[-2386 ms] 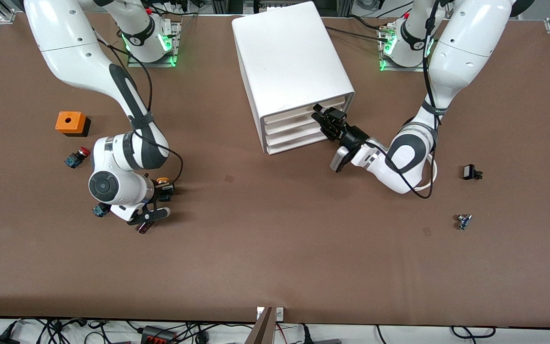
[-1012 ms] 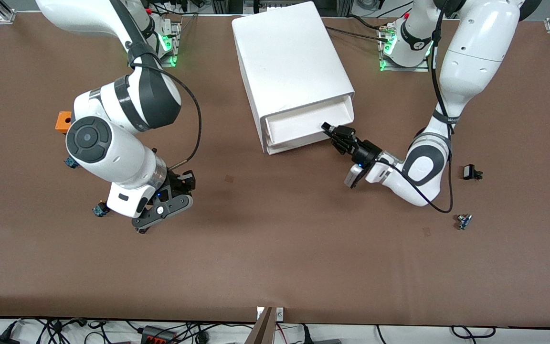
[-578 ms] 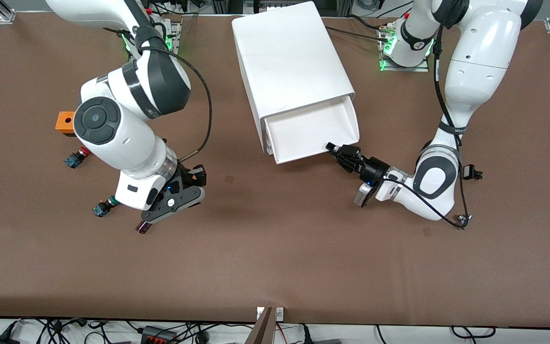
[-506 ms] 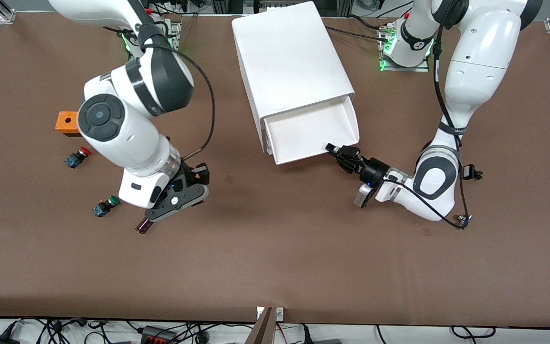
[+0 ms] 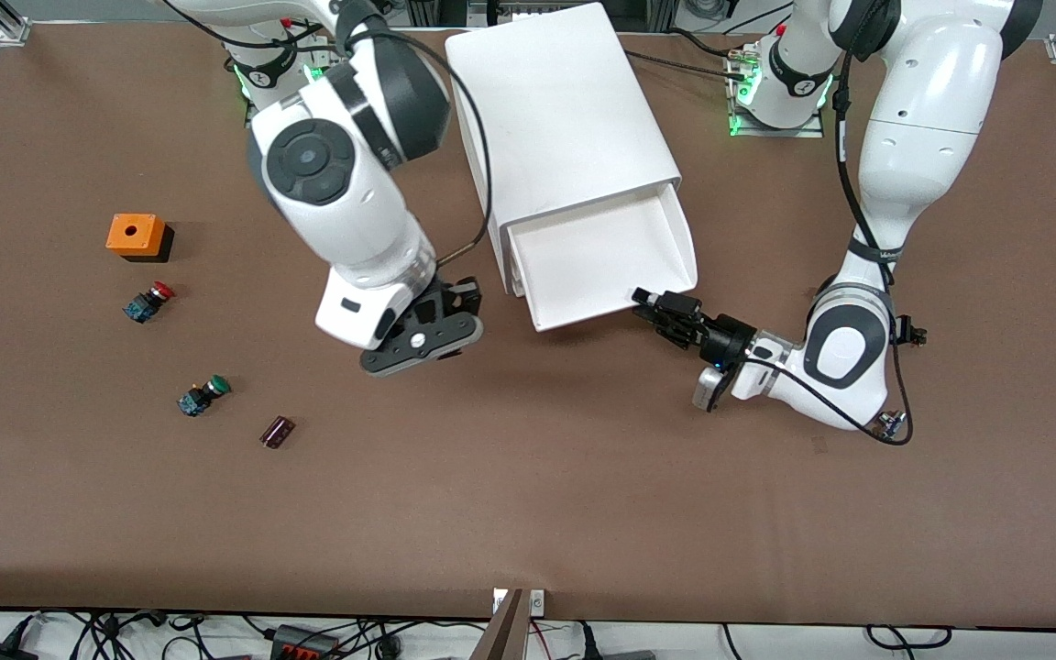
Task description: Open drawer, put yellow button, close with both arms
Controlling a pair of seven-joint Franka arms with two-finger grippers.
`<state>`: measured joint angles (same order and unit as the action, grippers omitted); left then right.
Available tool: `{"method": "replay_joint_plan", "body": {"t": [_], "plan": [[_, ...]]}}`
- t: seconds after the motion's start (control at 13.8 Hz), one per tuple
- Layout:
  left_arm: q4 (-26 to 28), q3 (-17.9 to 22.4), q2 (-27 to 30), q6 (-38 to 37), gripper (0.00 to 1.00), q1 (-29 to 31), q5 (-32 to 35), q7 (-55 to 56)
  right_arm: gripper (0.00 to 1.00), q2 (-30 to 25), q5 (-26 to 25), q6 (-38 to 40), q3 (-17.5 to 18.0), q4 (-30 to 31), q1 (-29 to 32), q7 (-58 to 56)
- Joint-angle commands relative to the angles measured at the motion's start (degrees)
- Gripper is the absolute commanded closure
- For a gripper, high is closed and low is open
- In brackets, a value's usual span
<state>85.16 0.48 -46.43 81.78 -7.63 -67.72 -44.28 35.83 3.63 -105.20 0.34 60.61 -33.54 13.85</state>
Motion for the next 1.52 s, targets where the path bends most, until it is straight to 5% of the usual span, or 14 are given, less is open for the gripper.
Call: {"method": "replay_joint_plan", "body": {"t": [0.0, 0.43, 0.8, 1.08, 1.45], "plan": [[-2.7, 0.5, 0.5, 0.6, 0.0, 1.2, 2.6, 5.9, 1.0, 1.3, 0.1, -0.8, -0.6, -2.2, -3.4, 4.6], [-3.0, 0.5, 11.3, 0.5, 0.0, 2.4, 18.3, 23.0, 1.0, 1.7, -0.1, -4.4, -0.7, -2.2, -10.5, 12.5], [-6.9, -0.7, 16.5, 0.6, 0.0, 1.2, 42.0, 38.6, 1.0, 4.1, -0.1, -6.5, -0.8, -2.2, -13.5, 18.2], [-6.8, -0.5, 18.7, 1.3, 0.0, -6.1, 61.0, 55.0, 1.0, 5.7, 0.0, -9.4, -0.5, -2.2, -14.8, 21.2], [-6.0, -0.4, 19.3, 3.5, 0.0, -6.6, 62.9, 62.4, 1.0, 7.2, 0.2, -8.6, -0.3, -1.9, -16.1, 21.5]]}}
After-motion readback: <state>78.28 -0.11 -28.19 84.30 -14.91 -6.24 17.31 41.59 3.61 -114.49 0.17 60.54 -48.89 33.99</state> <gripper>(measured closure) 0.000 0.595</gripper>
